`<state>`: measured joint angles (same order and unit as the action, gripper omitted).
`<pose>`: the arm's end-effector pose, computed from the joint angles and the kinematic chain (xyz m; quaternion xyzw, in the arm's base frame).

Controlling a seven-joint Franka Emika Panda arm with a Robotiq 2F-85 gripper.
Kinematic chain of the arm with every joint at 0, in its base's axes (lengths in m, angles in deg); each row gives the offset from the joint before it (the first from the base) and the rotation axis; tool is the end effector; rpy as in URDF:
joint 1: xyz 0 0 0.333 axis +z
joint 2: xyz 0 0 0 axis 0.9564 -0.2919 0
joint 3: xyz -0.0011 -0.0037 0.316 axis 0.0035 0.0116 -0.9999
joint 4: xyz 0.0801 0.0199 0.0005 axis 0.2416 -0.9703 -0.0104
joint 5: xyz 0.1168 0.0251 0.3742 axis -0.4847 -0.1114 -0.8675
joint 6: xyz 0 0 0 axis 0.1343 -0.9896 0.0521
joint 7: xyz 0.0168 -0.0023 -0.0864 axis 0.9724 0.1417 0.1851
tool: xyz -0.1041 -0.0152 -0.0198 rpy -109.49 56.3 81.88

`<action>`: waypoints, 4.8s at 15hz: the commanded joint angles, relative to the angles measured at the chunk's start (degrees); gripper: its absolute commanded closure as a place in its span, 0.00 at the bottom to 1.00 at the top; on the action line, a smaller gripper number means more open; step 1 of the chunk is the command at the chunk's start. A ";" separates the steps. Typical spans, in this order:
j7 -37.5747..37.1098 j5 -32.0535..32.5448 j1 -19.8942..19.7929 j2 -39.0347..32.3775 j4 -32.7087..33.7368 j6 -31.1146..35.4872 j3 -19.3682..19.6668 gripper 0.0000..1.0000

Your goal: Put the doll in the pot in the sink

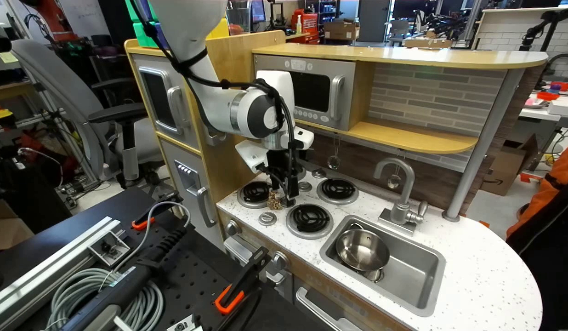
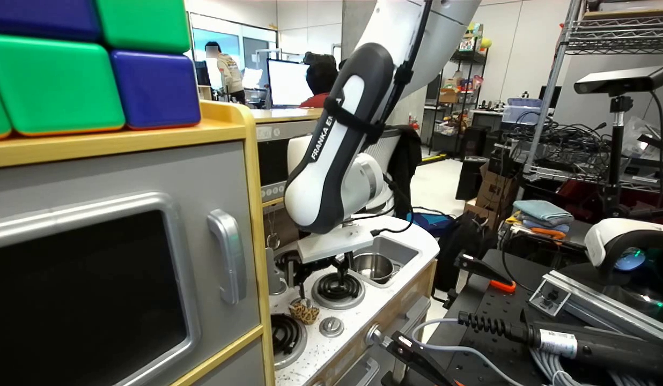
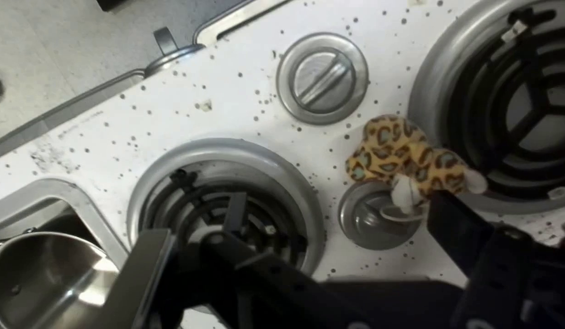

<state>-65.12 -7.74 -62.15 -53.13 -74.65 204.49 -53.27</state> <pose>0.6077 0.0535 0.0298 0.9788 -0.2005 -0.0063 0.0422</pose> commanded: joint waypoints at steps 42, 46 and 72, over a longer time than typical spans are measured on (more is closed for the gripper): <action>8.78 -20.24 -10.60 7.52 -1.14 -10.65 -11.22 0.00; 6.82 -20.17 -9.83 5.40 -0.09 -13.68 -9.72 0.00; 0.02 -19.62 -6.04 -7.63 12.41 -11.00 -5.74 0.98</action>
<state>-65.68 -26.58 -66.85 -61.19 -61.82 192.62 -59.28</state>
